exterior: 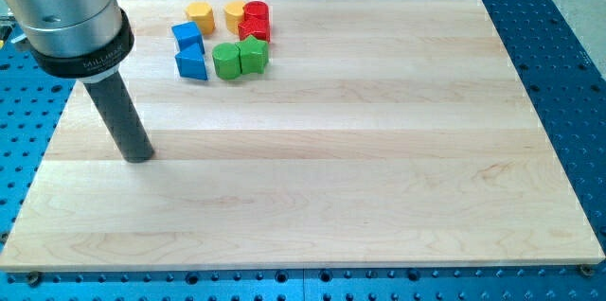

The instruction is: Place your arm at the top left of the cube

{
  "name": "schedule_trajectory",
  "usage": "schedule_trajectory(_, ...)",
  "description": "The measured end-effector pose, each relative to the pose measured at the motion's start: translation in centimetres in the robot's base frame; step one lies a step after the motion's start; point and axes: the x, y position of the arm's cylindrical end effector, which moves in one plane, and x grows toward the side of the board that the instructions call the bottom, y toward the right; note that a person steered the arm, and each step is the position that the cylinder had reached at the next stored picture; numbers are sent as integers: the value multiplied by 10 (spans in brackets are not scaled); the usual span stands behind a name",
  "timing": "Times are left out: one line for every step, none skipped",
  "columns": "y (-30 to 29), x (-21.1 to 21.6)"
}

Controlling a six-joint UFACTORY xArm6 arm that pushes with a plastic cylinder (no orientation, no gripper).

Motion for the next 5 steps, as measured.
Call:
schedule_trajectory(0,0)
schedule_trajectory(0,0)
schedule_trajectory(-8,-2)
schedule_trajectory(-6,-2)
schedule_trajectory(-18,-71)
